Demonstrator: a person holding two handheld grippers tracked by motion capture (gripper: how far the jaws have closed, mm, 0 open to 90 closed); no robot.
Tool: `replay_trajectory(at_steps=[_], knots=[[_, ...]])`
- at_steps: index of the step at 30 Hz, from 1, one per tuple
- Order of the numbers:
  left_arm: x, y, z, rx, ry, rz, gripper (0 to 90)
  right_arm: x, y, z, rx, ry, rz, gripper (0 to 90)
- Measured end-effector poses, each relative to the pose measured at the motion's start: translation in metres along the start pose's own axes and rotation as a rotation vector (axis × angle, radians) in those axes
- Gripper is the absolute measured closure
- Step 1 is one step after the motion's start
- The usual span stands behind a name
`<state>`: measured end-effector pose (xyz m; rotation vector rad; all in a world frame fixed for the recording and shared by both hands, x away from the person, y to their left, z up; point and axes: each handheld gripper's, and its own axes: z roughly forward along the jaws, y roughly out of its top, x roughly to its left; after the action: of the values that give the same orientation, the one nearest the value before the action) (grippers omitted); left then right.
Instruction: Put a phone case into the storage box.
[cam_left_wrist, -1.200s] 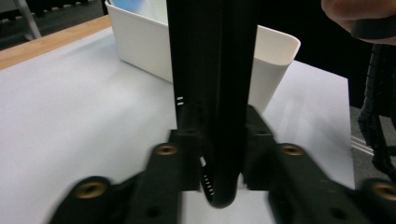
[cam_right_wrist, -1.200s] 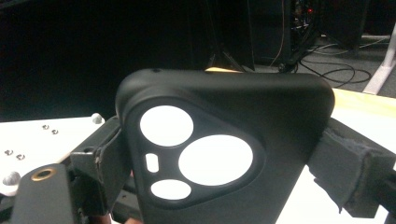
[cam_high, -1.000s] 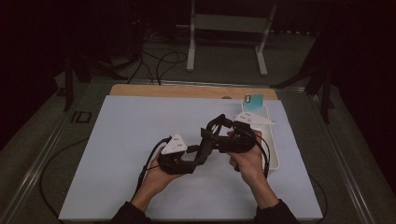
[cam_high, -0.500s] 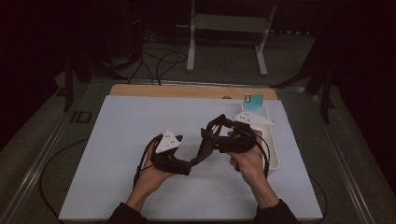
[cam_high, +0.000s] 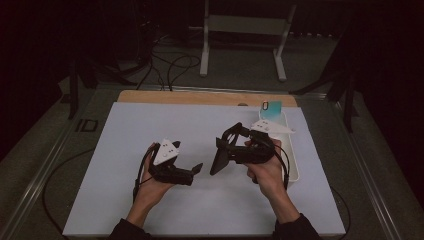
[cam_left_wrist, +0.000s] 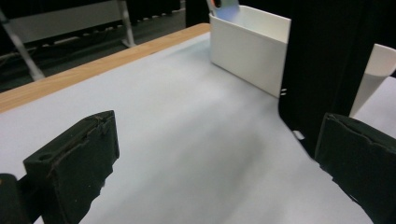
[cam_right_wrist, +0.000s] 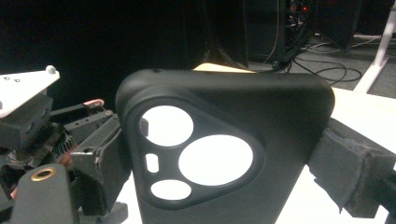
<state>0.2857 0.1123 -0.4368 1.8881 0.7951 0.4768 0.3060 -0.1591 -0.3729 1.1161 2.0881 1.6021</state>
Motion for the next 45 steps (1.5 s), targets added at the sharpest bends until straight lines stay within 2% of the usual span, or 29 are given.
replay_trajectory(at_steps=[9,16,20,24,29,32,33,35,45], knots=[[0.017,-0.011,-0.018,-0.015,0.071,-0.013,0.1,0.000,0.001,0.001,0.005,-0.006,-0.005,14.1],[0.029,-0.024,-0.030,-0.025,0.094,-0.023,0.1,-0.002,0.001,0.000,0.006,-0.010,-0.011,14.1],[0.039,-0.035,-0.040,-0.026,0.113,-0.045,0.0,-0.001,0.002,0.000,0.005,-0.011,-0.014,14.1],[0.043,-0.044,-0.046,-0.024,0.122,-0.038,0.0,-0.001,0.002,0.000,0.006,-0.012,-0.016,14.1],[0.052,-0.059,-0.059,-0.038,0.144,-0.067,0.0,-0.002,0.003,-0.001,0.000,-0.017,-0.018,14.1],[0.054,-0.064,-0.062,-0.037,0.156,-0.070,0.0,-0.002,0.003,-0.001,-0.002,-0.017,-0.019,14.1],[0.055,-0.070,-0.064,-0.029,0.171,-0.054,0.0,-0.002,0.004,-0.002,-0.002,-0.018,-0.020,14.1],[0.055,-0.074,-0.066,-0.020,0.178,-0.049,0.0,-0.002,0.004,-0.002,-0.005,-0.020,-0.021,14.1],[0.058,-0.087,-0.081,-0.034,0.222,-0.057,0.1,-0.007,0.007,-0.006,-0.013,-0.029,-0.034,14.3]])
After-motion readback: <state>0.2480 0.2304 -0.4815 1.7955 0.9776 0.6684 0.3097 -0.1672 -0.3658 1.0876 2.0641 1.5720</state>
